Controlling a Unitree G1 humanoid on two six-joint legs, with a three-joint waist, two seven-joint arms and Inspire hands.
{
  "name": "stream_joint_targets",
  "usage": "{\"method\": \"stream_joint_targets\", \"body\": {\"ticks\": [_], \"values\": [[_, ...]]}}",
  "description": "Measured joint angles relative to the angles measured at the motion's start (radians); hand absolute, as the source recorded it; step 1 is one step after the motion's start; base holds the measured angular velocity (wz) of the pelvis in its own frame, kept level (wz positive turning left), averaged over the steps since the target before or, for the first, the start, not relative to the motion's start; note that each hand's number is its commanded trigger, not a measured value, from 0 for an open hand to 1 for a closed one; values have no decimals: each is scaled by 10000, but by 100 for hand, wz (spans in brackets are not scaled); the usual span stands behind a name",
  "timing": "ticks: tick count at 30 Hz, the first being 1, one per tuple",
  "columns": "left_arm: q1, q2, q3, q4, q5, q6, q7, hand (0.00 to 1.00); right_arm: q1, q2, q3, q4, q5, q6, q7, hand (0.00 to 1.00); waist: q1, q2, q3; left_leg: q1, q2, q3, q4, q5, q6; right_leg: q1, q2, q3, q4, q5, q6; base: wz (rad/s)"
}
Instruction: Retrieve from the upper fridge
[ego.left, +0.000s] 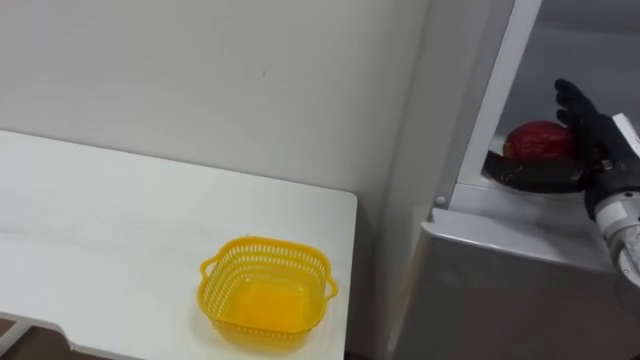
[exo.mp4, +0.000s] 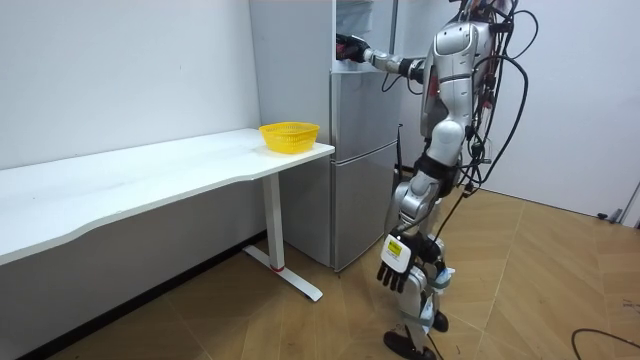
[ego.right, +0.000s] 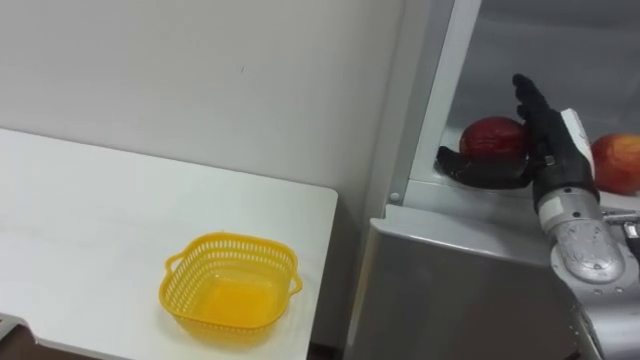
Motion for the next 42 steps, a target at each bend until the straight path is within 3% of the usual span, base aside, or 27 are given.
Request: {"method": "stream_joint_targets", "body": {"ticks": [1, 3, 10, 17, 26, 28, 32, 36, 40, 42], "values": [[-6, 5, 0, -23, 5, 1, 0, 0, -38, -4, 0, 102, 4, -2, 112, 100, 2, -3, -2, 1, 0, 1, -13, 0, 0, 2, 1, 2, 3, 0, 0, 0], [-24, 4, -1, -30, 6, 2, 0, 0, -208, -56, 45, 384, 161, -2, 299, 100, 6, -33, -22, 9, 0, 6, -14, 0, 0, 13, -2, 5, 10, 2, -2, 0], [-20, 30, -6, -23, 0, 1, 10, 0, -311, -258, 242, 804, 489, -3, 691, 100, 37, -89, 54, 153, 6, -2, -32, 0, 0, 160, 1, 0, -2, 3, -5, 0], [-93, 47, -23, -23, -94, 1, 12, 0, -346, -295, 250, 844, 549, -11, 856, 100, 45, -104, 46, 167, 2, 3, -28, 0, -1, 157, 5, -17, -4, 3, -4, 0], [-205, 343, -599, -24, -363, 37, 60, 0, -387, -290, 320, 526, 675, -16, 703, 100, 51, -83, 58, 193, 2, 82, -26, 0, -1, 161, 12, -26, -24, 2, -4, 0], [-240, 331, -668, -23, -341, 67, 122, 0, -335, -259, 339, 254, 665, 11, 550, 100, 31, -33, 89, 188, 4, 100, -29, 0, -1, 161, 21, 37, -34, 3, -4, -4], [-276, 323, -669, -23, -292, 68, 134, 0, -235, -193, 339, -23, 654, 41, 275, 100, 30, 31, 76, 193, 11, 133, -28, 0, -1, 158, 33, 123, -35, 3, -4, -2], [-240, 275, -669, -31, -298, 70, 211, 0, 345, -5, 308, -1170, 574, 100, -393, 100, 57, 239, -32, 201, 7, 248, -21, 0, 0, 71, 36, 241, -62, 4, -4, -10], [-140, 179, -681, -16, -347, 50, 431, 0, 1599, 673, -41, -3223, 489, 78, -1145, 100, 25, 584, -78, 407, 7, 279, -153, 1, 1, 254, 47, 349, -207, 3, -4, -7], [-122, 108, -692, -15, -347, 8, 540, 0, 2221, 1041, -127, -4176, 537, -56, -1387, 100, -11, 729, -19, 531, 7, 283, -174, 1, 1, 376, 51, 352, -216, 3, -3, 2]]}}
